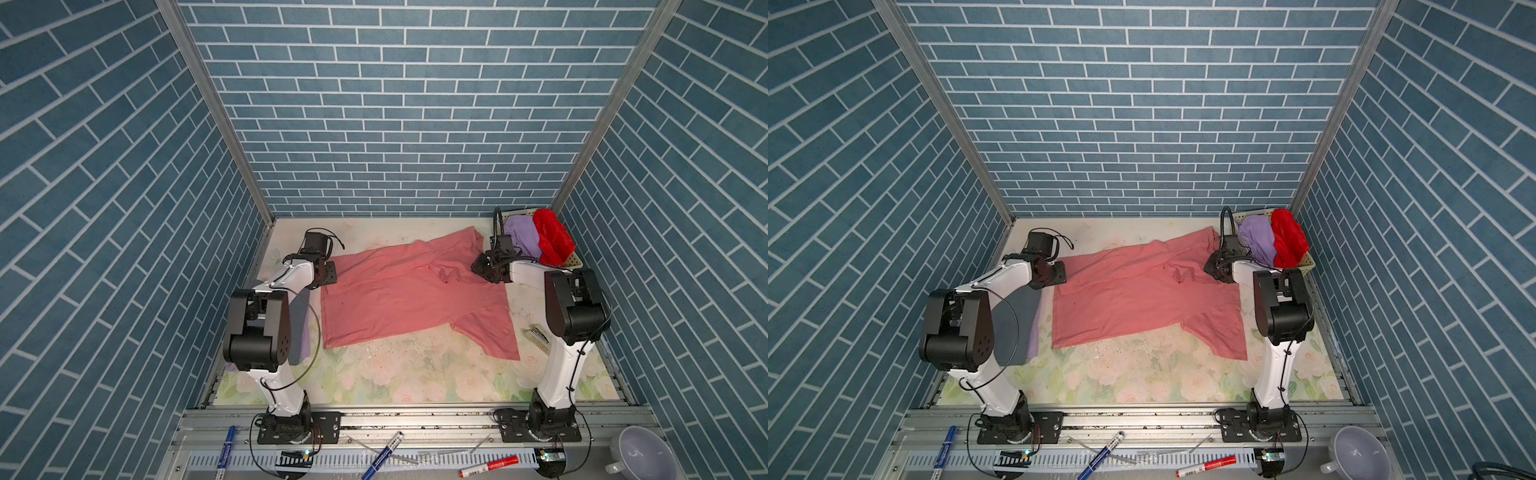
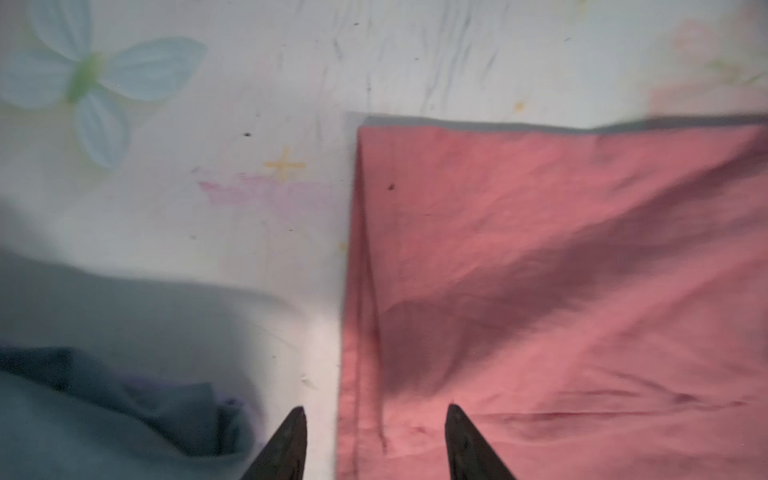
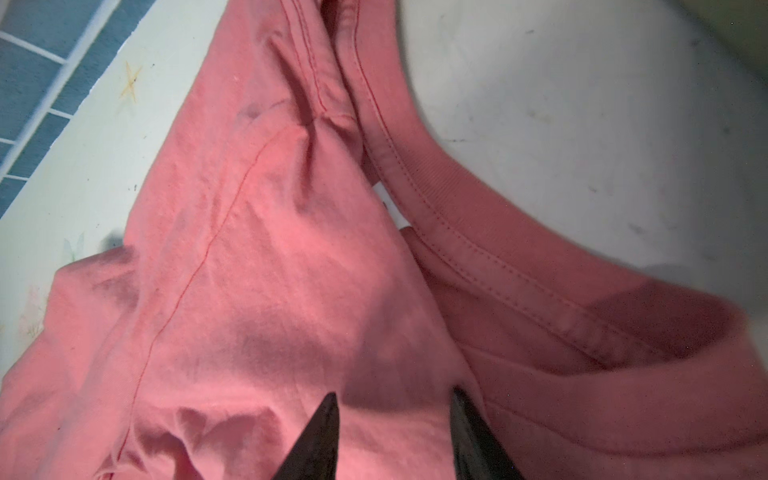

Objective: Fold and stack the t-shirts

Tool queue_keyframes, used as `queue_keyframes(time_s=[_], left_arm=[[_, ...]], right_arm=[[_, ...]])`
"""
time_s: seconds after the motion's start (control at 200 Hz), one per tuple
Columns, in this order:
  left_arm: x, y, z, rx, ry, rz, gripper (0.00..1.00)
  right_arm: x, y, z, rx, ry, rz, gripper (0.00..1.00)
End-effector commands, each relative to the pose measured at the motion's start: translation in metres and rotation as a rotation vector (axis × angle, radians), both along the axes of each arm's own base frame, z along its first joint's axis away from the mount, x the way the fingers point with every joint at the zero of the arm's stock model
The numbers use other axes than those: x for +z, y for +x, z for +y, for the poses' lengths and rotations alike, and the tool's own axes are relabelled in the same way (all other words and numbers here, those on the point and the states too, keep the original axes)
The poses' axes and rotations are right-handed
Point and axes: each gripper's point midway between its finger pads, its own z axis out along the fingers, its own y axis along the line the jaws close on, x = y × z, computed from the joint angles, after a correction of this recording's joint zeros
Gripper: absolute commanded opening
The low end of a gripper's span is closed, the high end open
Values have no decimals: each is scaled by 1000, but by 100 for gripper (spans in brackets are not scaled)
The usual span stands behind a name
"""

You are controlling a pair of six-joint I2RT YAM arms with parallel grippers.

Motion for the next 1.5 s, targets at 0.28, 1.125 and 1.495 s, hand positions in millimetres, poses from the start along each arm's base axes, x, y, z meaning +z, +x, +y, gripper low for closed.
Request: queue_keyframes(time_s=[0.28,1.125,1.495], left_arm=[[-41,-2,-62,76,-321,60,51],[10,64,-22,85,-300,-115,56],[-12,-68,9,224,-166,57,60]], right_arm=[[-29,-48,-4,22,-23,172,44],[4,-31,4,32,21,77,46],[21,-153,-30,-92,6,177,58]])
